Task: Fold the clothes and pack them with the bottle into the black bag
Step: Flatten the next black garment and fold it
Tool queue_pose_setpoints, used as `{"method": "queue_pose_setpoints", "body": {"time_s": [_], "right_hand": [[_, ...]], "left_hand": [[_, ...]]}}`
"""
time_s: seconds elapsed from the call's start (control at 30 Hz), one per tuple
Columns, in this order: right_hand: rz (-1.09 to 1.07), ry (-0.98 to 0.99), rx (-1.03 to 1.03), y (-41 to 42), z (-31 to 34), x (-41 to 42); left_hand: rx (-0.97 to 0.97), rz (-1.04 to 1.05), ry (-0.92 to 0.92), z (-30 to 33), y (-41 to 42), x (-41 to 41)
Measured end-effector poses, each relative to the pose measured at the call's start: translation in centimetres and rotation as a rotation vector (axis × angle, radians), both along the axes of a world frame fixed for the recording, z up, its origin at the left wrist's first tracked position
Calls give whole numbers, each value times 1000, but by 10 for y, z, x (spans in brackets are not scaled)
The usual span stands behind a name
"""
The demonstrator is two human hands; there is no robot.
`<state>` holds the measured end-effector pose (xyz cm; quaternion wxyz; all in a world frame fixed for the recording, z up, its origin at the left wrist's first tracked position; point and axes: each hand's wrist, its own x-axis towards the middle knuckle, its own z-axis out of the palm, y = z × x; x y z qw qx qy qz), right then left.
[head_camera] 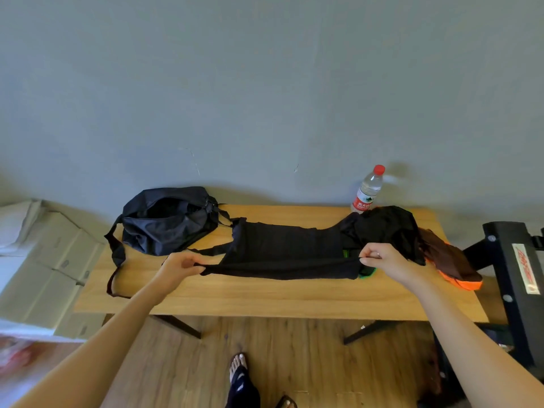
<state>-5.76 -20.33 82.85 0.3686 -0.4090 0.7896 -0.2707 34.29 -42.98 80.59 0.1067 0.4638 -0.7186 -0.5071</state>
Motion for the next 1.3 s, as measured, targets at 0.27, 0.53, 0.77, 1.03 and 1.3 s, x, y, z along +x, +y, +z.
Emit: {"method": "queue_pose_setpoints", "body": {"time_s": [0.27, 0.53, 0.77, 1.03, 1.3], "right_hand": [[-62, 38, 29, -3, -23, 4], [-159, 51, 77, -48, -48, -22], [-164, 108, 137, -113, -79, -53], [-224, 311, 240, -164, -130, -66], [89, 680, 99, -160, -157, -10]], "left_hand": [[28, 87, -61, -22, 1, -11], [46, 99, -114, -51, -58, -49], [5, 54, -196, -84, -126, -95], [-3, 101, -179, -121, -169, -129], [-287, 21, -150, -131, -120, -150]]}}
